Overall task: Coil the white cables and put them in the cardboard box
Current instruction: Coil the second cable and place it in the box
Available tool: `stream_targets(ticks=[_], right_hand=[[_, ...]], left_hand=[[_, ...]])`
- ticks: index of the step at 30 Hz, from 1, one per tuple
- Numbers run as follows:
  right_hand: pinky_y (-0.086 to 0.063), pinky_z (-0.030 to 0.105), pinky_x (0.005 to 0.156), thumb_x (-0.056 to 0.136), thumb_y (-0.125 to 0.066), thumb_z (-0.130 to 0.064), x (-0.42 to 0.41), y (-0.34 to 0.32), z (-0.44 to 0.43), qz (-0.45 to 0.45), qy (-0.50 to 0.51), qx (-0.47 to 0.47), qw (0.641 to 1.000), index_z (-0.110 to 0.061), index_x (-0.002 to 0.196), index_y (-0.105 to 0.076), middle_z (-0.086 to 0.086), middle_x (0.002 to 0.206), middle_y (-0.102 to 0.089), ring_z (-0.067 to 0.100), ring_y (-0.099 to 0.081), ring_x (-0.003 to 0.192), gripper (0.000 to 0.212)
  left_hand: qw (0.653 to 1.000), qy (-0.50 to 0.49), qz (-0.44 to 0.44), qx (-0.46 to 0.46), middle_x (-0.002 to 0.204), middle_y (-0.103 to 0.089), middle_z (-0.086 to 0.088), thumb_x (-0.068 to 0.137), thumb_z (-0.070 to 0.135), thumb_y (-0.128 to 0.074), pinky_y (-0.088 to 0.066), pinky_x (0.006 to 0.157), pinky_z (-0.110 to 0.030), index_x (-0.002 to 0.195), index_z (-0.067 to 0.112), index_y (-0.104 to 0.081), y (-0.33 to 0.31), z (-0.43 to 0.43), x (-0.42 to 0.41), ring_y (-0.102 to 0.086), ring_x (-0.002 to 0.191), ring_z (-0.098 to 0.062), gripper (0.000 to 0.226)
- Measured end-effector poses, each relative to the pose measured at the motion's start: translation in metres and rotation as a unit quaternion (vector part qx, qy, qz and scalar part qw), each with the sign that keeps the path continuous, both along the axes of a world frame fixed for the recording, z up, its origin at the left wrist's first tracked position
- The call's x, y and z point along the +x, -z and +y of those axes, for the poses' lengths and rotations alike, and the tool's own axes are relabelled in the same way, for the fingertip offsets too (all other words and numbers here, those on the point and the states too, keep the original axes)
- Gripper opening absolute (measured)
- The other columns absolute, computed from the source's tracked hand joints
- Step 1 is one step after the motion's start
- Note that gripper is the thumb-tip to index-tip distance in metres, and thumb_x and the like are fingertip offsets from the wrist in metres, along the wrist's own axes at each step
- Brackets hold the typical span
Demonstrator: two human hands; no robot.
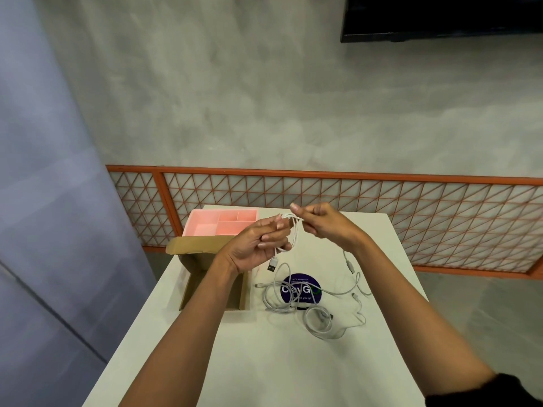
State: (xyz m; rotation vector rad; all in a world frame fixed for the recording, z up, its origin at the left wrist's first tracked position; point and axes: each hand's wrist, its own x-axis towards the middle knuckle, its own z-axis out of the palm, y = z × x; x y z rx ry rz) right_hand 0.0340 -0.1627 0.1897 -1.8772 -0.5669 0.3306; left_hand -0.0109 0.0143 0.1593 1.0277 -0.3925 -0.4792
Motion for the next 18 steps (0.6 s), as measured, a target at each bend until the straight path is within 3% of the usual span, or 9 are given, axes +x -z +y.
stream_targets(ticks=[6, 8, 10, 12, 15, 18], right_hand=[[-0.014, 0.021, 0.047, 0.091, -0.038, -0.061, 0.001, 0.014, 0.001, 0.124, -0.059, 0.062, 0.989, -0.018, 0.063, -0.047, -0.004, 0.058, -0.025, 0.01, -0.014, 0.051, 0.052], [-0.012, 0.02, 0.045, 0.083, -0.045, -0.063, 0.002, 0.018, 0.002, 0.156, -0.057, 0.096, 0.981, -0.02, 0.062, -0.042, -0.006, 0.058, -0.035, 0.007, -0.014, 0.047, 0.048], [-0.012, 0.02, 0.046, 0.079, -0.052, -0.059, 0.002, 0.021, 0.002, 0.17, -0.058, 0.114, 0.977, -0.021, 0.063, -0.042, -0.006, 0.062, -0.044, 0.005, -0.016, 0.044, 0.043], [-0.011, 0.021, 0.047, 0.08, -0.056, -0.052, 0.002, 0.023, 0.003, 0.173, -0.064, 0.118, 0.976, -0.022, 0.063, -0.043, -0.007, 0.06, -0.041, 0.004, -0.018, 0.043, 0.037], [-0.01, 0.022, 0.047, 0.087, -0.057, -0.044, -0.001, 0.026, 0.01, 0.173, -0.055, 0.124, 0.976, -0.025, 0.062, -0.05, -0.008, 0.055, -0.031, 0.005, -0.015, 0.046, 0.032], [-0.01, 0.022, 0.048, 0.094, -0.05, -0.045, -0.006, 0.03, 0.016, 0.16, -0.017, 0.134, 0.978, -0.028, 0.056, -0.054, -0.007, 0.054, -0.025, 0.008, -0.012, 0.05, 0.042]], left_hand=[[0.998, -0.048, 0.041, 0.011, 0.062, -0.04, 0.003, 0.097, 0.01, -0.035, -0.051, 0.084, -0.027, 0.073, 0.014, -0.052, 0.002, 0.006, 0.0, -0.042, 0.061, -0.011, 0.029], [0.994, -0.085, 0.061, 0.013, 0.062, -0.041, 0.0, 0.096, 0.01, -0.041, -0.052, 0.079, -0.026, 0.071, 0.011, -0.053, 0.002, 0.005, 0.0, -0.047, 0.065, -0.014, 0.028], [0.99, -0.118, 0.07, 0.022, 0.057, -0.038, 0.001, 0.098, 0.015, -0.039, -0.05, 0.081, -0.027, 0.071, 0.009, -0.052, 0.002, 0.003, 0.001, -0.048, 0.06, -0.012, 0.03], [0.988, -0.136, 0.07, 0.031, 0.053, -0.032, 0.004, 0.098, 0.022, -0.038, -0.046, 0.084, -0.028, 0.072, 0.009, -0.054, 0.003, 0.002, 0.002, -0.041, 0.052, -0.009, 0.032], [0.985, -0.155, 0.045, 0.064, 0.052, -0.026, 0.008, 0.096, 0.024, -0.041, -0.049, 0.074, -0.023, 0.077, 0.008, -0.051, 0.003, -0.003, 0.003, -0.03, 0.045, -0.006, 0.027], [0.979, -0.179, 0.031, 0.087, 0.05, -0.025, 0.01, 0.102, 0.02, -0.034, -0.048, 0.067, -0.023, 0.077, 0.008, -0.047, 0.003, -0.011, 0.003, -0.026, 0.041, -0.004, 0.03]])
